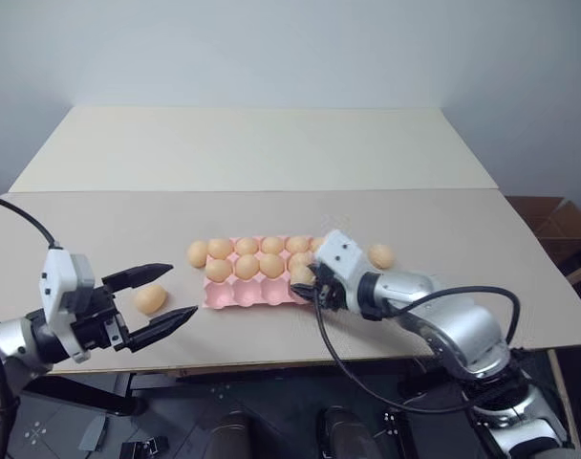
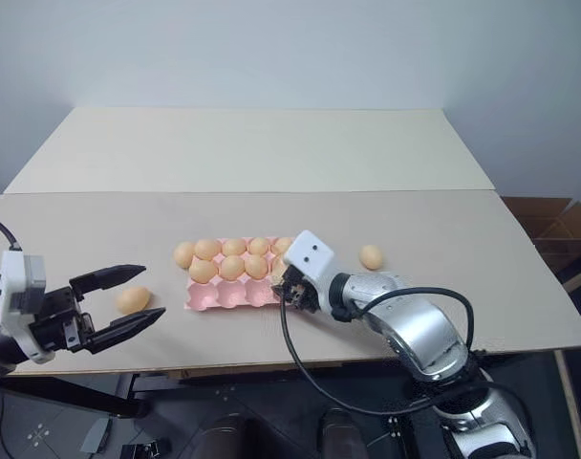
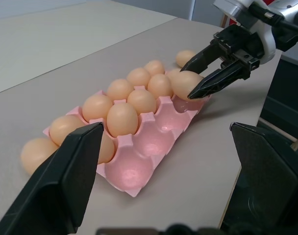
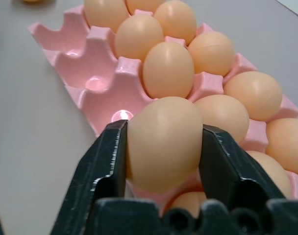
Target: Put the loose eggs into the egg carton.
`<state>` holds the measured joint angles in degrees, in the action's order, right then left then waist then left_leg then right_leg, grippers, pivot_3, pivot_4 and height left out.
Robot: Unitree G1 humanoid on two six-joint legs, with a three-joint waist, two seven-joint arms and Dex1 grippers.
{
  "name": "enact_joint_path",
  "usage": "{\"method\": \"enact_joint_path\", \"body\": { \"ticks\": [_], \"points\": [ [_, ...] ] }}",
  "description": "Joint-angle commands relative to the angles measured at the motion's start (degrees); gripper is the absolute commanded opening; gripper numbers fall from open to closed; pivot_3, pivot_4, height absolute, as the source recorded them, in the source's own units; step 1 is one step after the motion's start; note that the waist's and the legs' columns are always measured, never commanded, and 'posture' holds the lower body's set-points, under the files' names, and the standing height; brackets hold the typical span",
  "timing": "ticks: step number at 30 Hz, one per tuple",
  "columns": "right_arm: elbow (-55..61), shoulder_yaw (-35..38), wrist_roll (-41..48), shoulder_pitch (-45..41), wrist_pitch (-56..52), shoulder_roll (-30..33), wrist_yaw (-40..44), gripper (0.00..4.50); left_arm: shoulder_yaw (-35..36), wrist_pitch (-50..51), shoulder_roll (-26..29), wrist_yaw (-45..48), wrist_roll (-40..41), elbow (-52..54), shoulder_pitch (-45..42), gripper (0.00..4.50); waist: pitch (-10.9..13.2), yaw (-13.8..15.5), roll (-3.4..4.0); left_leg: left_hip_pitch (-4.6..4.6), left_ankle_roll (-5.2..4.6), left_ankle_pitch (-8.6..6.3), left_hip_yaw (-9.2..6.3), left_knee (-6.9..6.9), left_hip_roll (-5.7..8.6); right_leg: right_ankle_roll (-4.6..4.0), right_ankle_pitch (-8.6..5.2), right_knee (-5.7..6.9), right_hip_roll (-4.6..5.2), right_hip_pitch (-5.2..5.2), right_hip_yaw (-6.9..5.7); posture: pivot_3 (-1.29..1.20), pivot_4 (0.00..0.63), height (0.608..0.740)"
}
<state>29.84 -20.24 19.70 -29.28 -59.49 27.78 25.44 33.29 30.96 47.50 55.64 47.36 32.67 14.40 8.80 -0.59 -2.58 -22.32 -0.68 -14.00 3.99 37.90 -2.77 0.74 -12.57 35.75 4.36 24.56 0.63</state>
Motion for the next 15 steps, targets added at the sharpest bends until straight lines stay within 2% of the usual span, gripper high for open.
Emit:
{"method": "enact_joint_path", "body": {
  "ticks": [1,4,9,12,15],
  "points": [
    [2.72,2.77,0.25,-1.16,-0.96,0.32,0.03,3.48,3.01,-0.74,0.41,0.23,0.98,1.38,0.38,4.5,0.0,-0.05,0.0,0.0,0.0,0.0,0.0,0.0,-0.02,0.0,0.0,0.01,-0.01,0.01,-0.01,0.0,0.15,0.74],
    [5.31,7.66,2.5,-0.24,-1.72,2.36,1.87,4.49,3.64,-0.8,0.29,0.17,0.33,1.0,0.91,4.5,0.01,-0.07,0.01,0.01,0.0,0.0,-0.02,0.0,-0.05,0.0,0.0,0.05,-0.06,0.03,-0.04,0.0,0.15,0.74],
    [9.58,18.82,7.29,4.63,-0.76,8.45,6.77,4.49,6.05,-1.37,-0.02,0.24,-0.84,-1.42,2.56,4.5,0.0,0.09,0.01,0.0,0.0,0.0,-0.03,0.0,-0.05,0.01,-0.01,0.04,-0.04,0.02,-0.06,0.0,0.15,0.74],
    [10.18,28.29,10.21,10.06,2.14,13.33,11.84,4.49,8.36,-1.39,0.0,1.21,-0.81,-2.5,4.16,4.5,0.01,0.1,0.0,0.0,0.0,-0.01,-0.02,0.0,-0.04,-0.07,-0.08,0.0,-0.04,0.01,-0.06,0.0,0.15,0.74],
    [9.74,35.61,10.04,18.58,9.59,18.37,18.79,4.49,9.97,-1.48,-0.63,2.12,-0.2,-3.5,5.68,4.5,0.0,0.24,0.0,0.0,0.0,-0.01,-0.02,0.0,-0.03,0.13,-0.24,-0.02,-0.03,-0.01,-0.05,0.0,0.15,0.74]
  ]
}}
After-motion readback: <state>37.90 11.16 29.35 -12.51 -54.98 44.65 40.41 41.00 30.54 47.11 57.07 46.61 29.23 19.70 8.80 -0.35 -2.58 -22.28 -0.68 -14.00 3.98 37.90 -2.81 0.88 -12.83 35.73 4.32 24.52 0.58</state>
